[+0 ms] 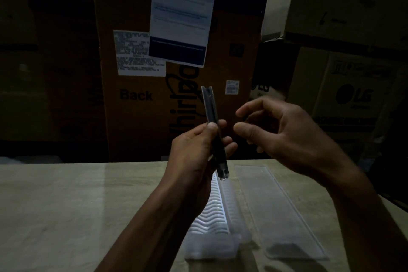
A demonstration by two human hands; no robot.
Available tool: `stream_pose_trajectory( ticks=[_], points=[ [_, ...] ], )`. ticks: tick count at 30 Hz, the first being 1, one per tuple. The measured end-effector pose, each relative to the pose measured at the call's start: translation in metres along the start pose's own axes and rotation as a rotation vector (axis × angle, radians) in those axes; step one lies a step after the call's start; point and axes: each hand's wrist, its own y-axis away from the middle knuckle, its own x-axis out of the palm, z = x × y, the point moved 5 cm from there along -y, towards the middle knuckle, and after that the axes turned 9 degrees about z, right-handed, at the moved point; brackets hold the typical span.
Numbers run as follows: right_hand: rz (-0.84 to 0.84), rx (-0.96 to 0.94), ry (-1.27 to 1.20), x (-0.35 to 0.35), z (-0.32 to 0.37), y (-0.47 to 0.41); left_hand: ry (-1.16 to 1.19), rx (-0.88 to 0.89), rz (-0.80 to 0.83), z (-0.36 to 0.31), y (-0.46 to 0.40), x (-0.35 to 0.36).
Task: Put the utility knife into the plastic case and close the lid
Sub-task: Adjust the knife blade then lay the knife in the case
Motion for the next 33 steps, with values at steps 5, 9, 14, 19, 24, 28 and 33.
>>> stream_pose_trajectory(
  ticks=[5, 9, 14, 19, 24, 28, 33],
  points=[
    [0.099, -0.026, 0.113, 0.018, 0.01, -0.002, -0.075, 0.024, -0.031, -0.004, 0.003, -0.004],
    [0.099, -0.063, 0.193, 0.031, 0.017, -0.006, -0.095, 0.025, -0.033, -0.007, 0.004, -0.006],
    [0.043, -0.073, 0.219, 0.038, 0.017, -0.008, -0.137, 0.041, -0.069, -0.007, 0.002, -0.01],
    [0.007, -0.034, 0.245, 0.039, 0.015, -0.009, -0.171, 0.04, -0.079, -0.005, 0.0, -0.011],
    [0.014, 0.096, 0.212, 0.045, 0.001, -0.012, -0.453, 0.051, -0.151, -0.011, -0.004, -0.017],
    [0.088, 0.27, 0.098, 0.063, -0.018, -0.016, -0.998, 0.303, -0.315, -0.035, -0.006, -0.031],
    [0.214, 0.433, 0.132, 0.117, -0.038, -0.018, -1.293, 0.467, -0.188, -0.042, -0.006, -0.028]
  ],
)
